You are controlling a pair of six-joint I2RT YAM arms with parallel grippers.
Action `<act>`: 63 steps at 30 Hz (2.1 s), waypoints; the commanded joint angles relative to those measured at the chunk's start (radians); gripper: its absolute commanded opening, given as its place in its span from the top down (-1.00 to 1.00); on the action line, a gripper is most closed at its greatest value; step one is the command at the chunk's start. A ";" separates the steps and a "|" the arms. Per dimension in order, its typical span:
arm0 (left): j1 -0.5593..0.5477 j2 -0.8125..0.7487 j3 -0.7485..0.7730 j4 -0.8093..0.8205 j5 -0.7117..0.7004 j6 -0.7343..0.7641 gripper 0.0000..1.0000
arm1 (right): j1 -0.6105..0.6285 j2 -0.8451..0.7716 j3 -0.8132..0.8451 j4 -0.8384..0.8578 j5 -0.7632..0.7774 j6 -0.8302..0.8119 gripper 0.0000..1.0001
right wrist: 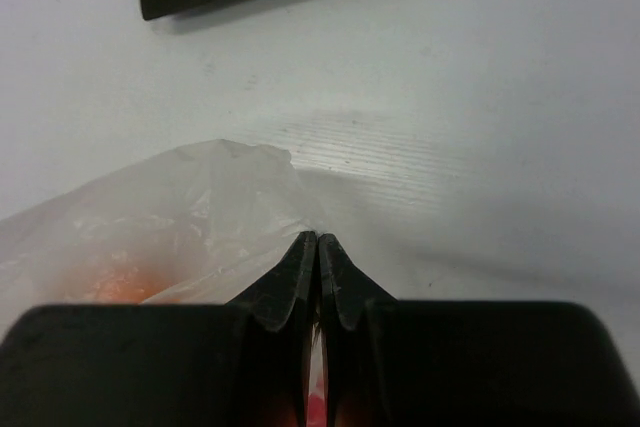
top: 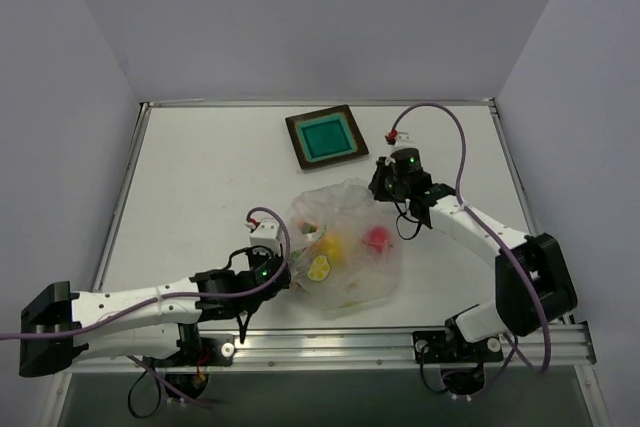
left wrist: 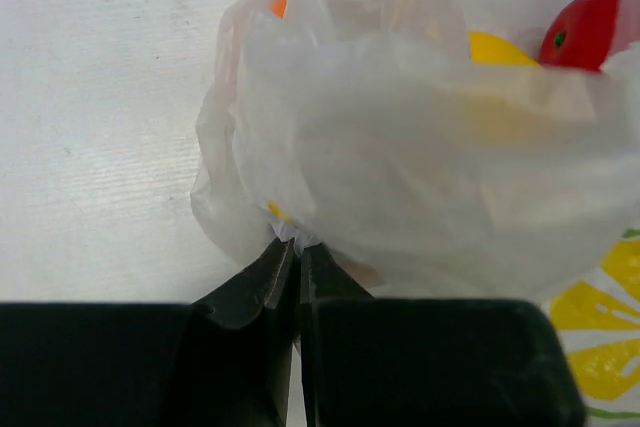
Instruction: Take the fake fruits out of the plastic bag
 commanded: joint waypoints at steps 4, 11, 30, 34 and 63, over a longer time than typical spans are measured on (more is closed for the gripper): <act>-0.009 -0.048 0.136 -0.012 -0.083 0.056 0.95 | 0.067 0.113 0.204 0.044 -0.024 0.015 1.00; -0.011 -0.150 0.228 -0.031 -0.107 0.134 0.95 | 0.202 -0.028 0.401 -0.062 -0.011 0.015 1.00; 0.015 -0.021 0.157 0.075 -0.094 0.064 0.95 | -0.014 0.082 0.142 0.036 0.039 0.009 0.93; 0.133 -0.007 0.150 0.106 -0.027 0.088 0.95 | -0.016 -0.002 0.183 -0.031 0.093 -0.004 0.41; 0.210 -0.103 0.156 0.030 0.120 0.150 0.03 | 0.507 -0.374 -0.060 -0.190 0.523 0.231 0.88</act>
